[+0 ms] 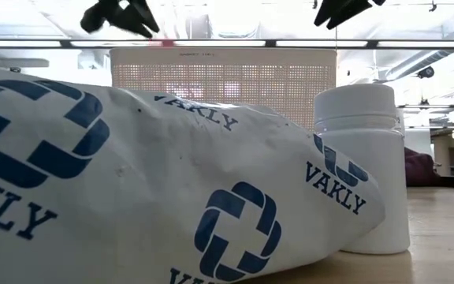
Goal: Pick & place medical supplies in basket/bin
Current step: Put the pink bandage into the white bin, then put the white bottle into the white bin
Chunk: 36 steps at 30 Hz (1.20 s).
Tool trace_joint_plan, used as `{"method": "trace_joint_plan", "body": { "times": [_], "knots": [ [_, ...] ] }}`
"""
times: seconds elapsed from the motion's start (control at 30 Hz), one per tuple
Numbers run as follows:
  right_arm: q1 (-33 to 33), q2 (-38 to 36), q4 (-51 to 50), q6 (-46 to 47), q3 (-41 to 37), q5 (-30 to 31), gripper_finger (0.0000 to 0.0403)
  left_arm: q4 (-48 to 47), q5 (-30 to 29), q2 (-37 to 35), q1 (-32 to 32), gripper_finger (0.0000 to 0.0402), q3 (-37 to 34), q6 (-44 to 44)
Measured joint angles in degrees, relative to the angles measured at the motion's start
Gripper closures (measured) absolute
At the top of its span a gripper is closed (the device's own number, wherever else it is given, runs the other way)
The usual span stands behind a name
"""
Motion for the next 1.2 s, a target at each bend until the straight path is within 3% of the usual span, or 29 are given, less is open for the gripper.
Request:
{"method": "trace_joint_plan", "body": {
  "times": [0.13,0.23,0.33,0.4,0.6,0.8,1.03,1.2],
  "knots": [
    [0.4,0.0,0.2,2.3,1.0,-5.0,0.0129,-0.2,2.1,1.6,1.0,0.0232,2.1,0.2],
    [1.6,0.0,0.3,1.5,1.3,-13.6,0.0114,-0.1,6.0,0.8,0.5,0.0191,5.7,2.4],
    [5.5,0.6,0.7,-0.7,0.6,-23.3,0.0105,0.0,12.5,0.0,-2.8,0.0171,10.2,7.7],
    [9.3,2.1,0.9,-1.0,-0.2,-26.2,0.0104,-1.2,15.1,-0.4,-6.4,0.0168,12.6,9.5],
    [20.9,12.3,6.1,8.3,-0.4,-27.7,0.0111,-12.0,14.8,-0.9,-16.5,0.0177,14.3,7.9],
    [27.7,27.8,17.0,19.8,4.5,-27.9,0.0108,-12.6,14.9,-2.3,-25.2,0.0185,9.4,4.2],
    [29.7,40.7,11.4,25.9,15.0,-27.8,0.0085,-12.4,14.9,-4.3,-28.8,0.0185,4.1,-3.5],
    [29.6,45.4,12.4,20.6,19.1,-25.7,0.0068,-12.2,14.9,-5.3,-29.3,0.0185,3.0,-6.1]
  ]
}}
